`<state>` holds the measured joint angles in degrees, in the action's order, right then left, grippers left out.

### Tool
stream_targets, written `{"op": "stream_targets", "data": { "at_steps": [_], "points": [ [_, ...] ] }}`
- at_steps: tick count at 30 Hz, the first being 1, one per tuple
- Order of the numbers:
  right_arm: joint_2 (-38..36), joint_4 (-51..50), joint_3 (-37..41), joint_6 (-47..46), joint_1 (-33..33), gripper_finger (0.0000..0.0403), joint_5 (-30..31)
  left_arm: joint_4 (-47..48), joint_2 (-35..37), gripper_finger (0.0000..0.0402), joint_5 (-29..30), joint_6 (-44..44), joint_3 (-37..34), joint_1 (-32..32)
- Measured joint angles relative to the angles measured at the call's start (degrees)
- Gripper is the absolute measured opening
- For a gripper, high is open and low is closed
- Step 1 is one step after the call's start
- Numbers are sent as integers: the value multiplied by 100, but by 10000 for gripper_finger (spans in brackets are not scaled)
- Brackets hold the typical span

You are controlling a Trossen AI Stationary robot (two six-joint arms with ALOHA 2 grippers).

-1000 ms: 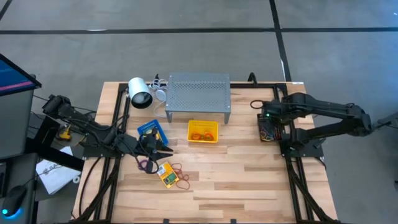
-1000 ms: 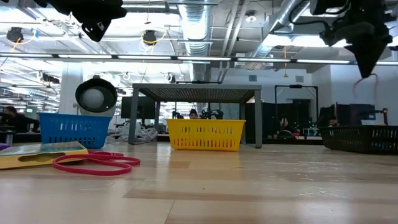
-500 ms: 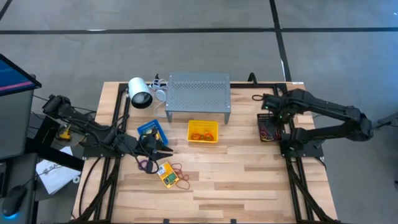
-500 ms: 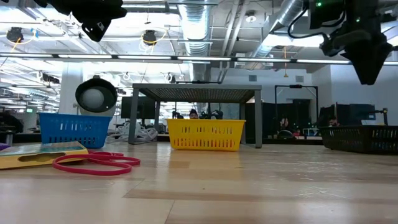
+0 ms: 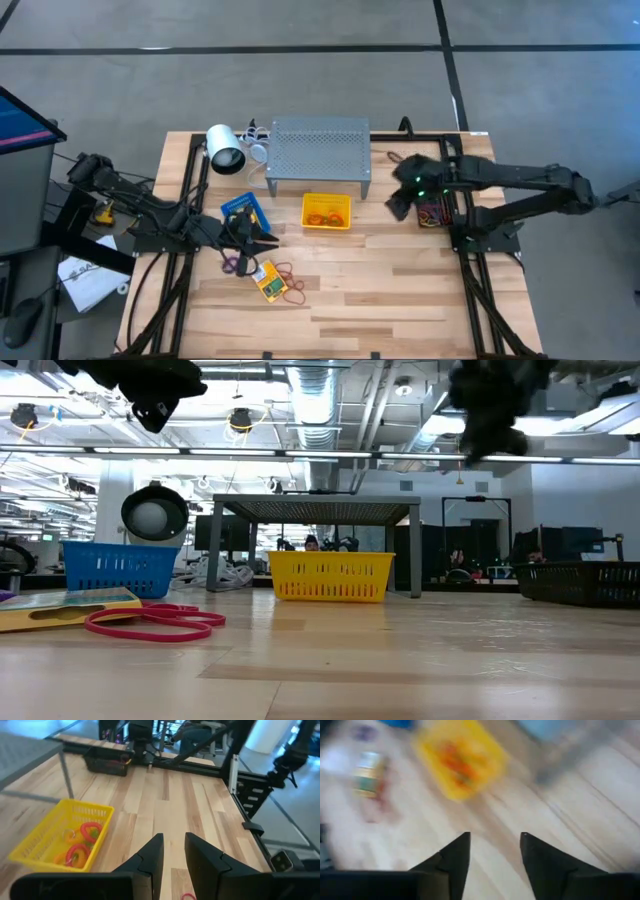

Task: Pick & Place Office Desk Supplies
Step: Put the red rubber band into the black bin

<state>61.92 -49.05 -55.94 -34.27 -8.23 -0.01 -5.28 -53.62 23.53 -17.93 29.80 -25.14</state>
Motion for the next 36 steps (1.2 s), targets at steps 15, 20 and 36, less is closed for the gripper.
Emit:
{"op": "stream_targets", "data": {
  "at_steps": [15, 20, 36],
  "points": [
    [2370, 3031, -1, 930, 1760, 77, -2, 1412, -55, 76, -2201, -2250, 2, 480],
    [2622, 3174, 1, 939, 1873, 76, 48, 1539, -593, 65, -2193, -1591, 158, 327],
    [2694, 3106, 2, 930, 1954, 76, 455, 2330, -3297, 69, -2459, -600, 1931, 99]
  ]
}}
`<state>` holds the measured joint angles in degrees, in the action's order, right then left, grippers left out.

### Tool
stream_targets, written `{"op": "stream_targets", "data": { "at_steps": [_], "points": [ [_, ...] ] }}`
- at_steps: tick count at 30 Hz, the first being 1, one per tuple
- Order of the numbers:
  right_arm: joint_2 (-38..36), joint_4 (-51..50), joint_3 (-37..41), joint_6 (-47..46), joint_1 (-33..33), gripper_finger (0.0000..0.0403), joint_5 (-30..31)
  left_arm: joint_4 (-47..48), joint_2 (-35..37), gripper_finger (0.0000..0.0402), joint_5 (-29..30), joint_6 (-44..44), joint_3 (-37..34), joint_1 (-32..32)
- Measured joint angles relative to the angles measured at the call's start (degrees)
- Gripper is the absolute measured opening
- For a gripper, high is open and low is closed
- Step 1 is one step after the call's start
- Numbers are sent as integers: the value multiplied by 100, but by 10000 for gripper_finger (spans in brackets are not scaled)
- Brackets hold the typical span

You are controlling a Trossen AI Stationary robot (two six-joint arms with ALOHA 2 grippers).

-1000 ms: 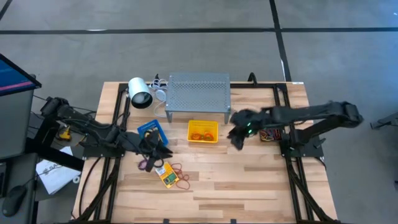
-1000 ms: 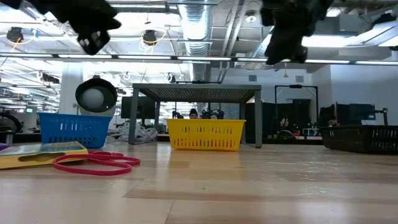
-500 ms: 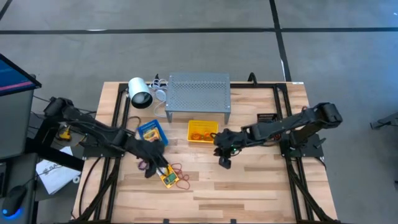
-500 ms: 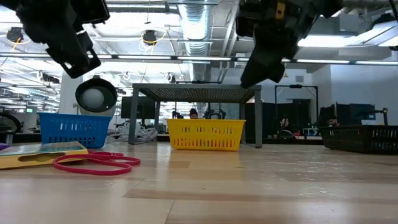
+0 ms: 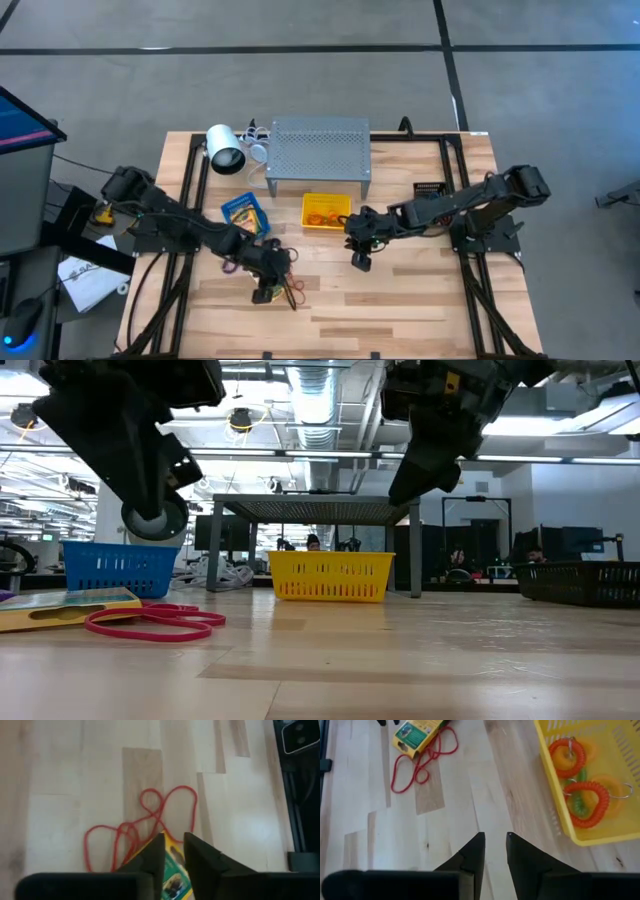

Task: Pick & Place Office Desk Supplies
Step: Put the red rubber band into the black bin

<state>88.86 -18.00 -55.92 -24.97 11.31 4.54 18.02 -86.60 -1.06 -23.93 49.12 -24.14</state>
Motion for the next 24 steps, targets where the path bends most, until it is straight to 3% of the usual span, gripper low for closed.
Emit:
{"op": "stream_targets", "data": {
  "at_steps": [10, 24],
  "points": [
    [0, -149, -4, 6, 190, 76, 2, -150, -911, 168, -100, -5, 327, -13],
    [0, -278, -4, -54, 464, 76, 46, -282, -1882, 155, 89, 591, 838, -66]
  ]
}}
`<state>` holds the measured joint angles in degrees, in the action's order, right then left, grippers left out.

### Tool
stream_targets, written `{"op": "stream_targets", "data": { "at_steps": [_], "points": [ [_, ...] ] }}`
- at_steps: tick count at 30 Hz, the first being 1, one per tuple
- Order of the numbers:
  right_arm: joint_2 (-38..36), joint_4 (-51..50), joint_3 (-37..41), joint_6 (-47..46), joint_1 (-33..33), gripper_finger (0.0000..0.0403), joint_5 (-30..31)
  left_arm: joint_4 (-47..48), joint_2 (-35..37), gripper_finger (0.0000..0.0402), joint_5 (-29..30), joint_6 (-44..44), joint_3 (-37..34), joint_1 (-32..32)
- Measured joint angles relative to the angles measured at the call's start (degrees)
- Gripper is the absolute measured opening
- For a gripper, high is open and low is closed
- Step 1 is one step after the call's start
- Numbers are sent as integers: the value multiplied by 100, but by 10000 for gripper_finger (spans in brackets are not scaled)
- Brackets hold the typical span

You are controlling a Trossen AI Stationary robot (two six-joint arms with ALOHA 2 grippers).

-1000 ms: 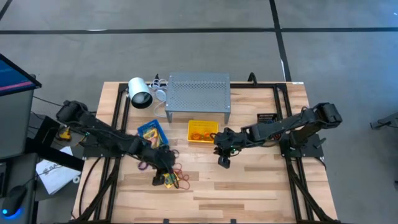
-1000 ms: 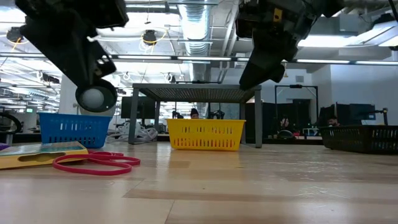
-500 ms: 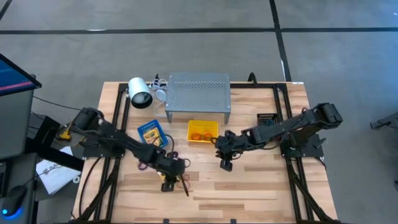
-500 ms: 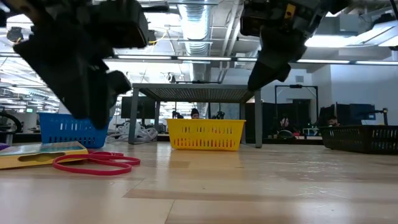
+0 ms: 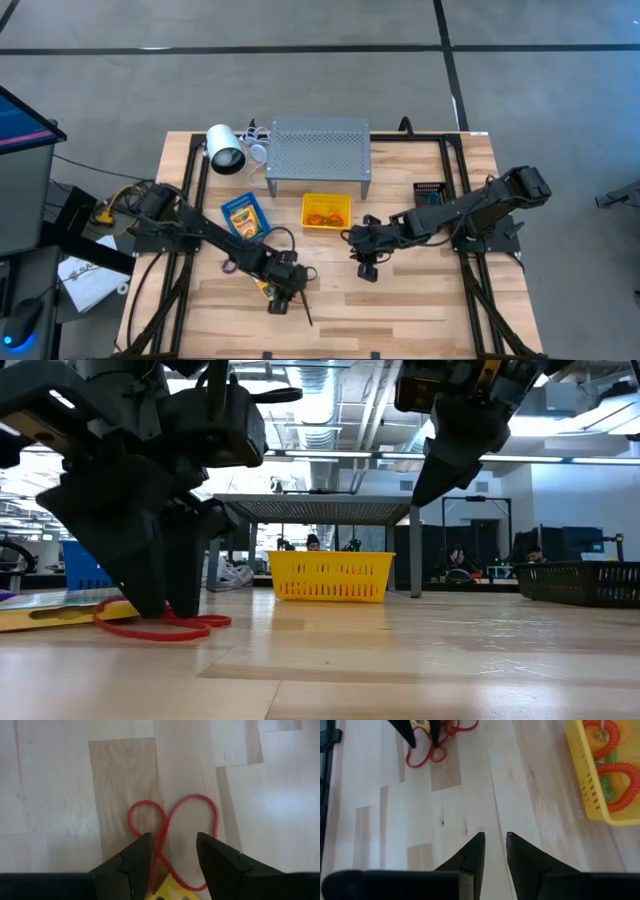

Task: Pick & Place Office Desk Supplies
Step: Put the red rubber band into the black bin

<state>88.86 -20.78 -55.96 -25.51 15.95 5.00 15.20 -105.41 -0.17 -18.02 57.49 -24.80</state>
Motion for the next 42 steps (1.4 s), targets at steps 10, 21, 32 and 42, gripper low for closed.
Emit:
{"op": "stream_targets", "data": {
  "at_steps": [10, 21, 32, 42],
  "points": [
    [0, 23, 0, -158, 124, 76, 2, -12, -93, 117, 438, 23, 6, -9],
    [0, 24, 0, -196, 139, 76, 0, 26, -95, 4, 843, -26, -7, -9],
    [0, 210, 0, -62, 139, 76, 0, 287, 1211, 1, 1342, -225, -39, 17],
    [-12, 1355, -731, 1272, 169, 76, -45, 136, 2535, 1, 1791, -238, -28, 201]
  ]
}}
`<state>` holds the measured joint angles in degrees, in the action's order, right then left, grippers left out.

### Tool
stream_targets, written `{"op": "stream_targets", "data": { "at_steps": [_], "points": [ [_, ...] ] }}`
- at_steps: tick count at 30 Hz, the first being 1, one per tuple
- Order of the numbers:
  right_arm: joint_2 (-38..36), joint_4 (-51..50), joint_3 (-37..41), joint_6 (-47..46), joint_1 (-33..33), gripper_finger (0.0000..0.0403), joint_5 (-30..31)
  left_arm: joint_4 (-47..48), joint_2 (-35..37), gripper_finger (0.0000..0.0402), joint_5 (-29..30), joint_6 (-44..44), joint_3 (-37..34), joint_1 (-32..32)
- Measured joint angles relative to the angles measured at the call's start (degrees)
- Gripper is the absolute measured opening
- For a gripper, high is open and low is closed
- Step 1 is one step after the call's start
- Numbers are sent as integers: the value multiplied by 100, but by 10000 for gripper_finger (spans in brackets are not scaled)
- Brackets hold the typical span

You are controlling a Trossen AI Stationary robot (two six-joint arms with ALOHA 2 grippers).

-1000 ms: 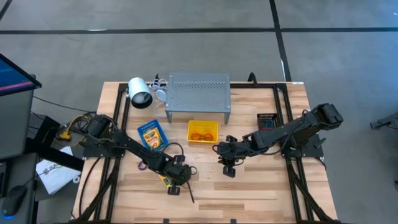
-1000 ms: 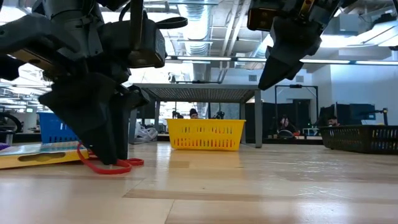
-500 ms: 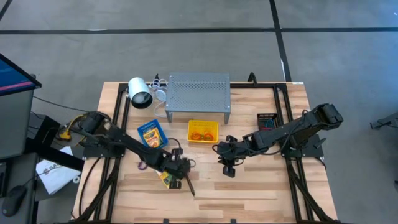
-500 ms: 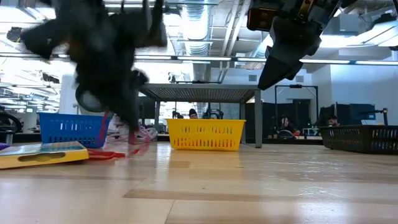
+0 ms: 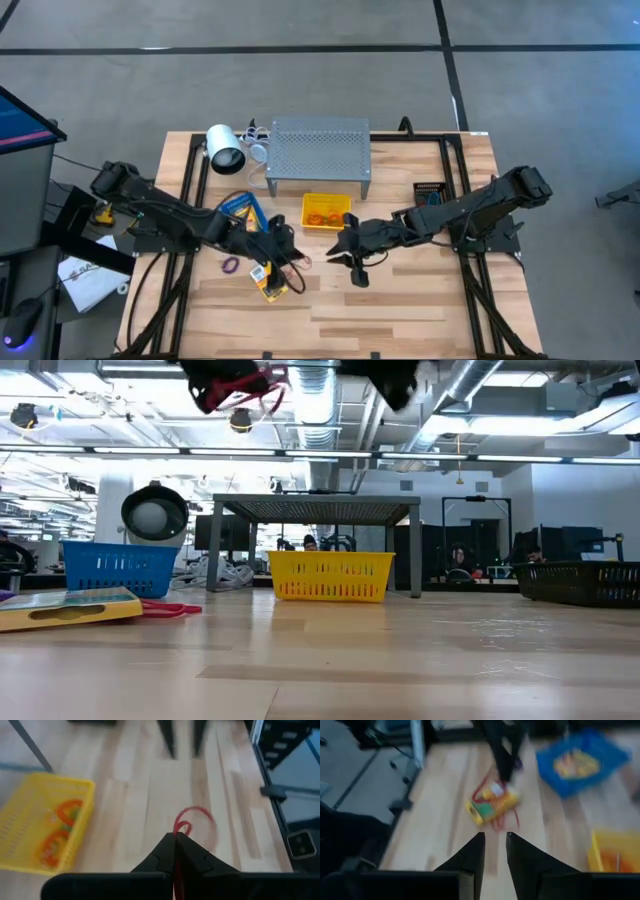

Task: Pick & Place Office Desk Supplies
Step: Put the red rubber band into the black bin

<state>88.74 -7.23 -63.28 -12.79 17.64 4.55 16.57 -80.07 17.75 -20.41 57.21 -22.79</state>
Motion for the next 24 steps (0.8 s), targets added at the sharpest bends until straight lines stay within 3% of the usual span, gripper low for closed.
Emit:
{"op": "stream_targets", "data": {
  "at_steps": [7, 18, 24],
  "points": [
    [3, 73, -439, 370, -128, 86, -205, -317, 126, 0, 181, 331, 0, 154],
    [166, 72, -489, -259, -449, 180, -449, -947, 78, 0, 285, 865, 4, 306],
    [307, 294, -493, -318, -521, 181, -434, -1071, 78, 0, 285, 998, 4, 365]
  ]
}}
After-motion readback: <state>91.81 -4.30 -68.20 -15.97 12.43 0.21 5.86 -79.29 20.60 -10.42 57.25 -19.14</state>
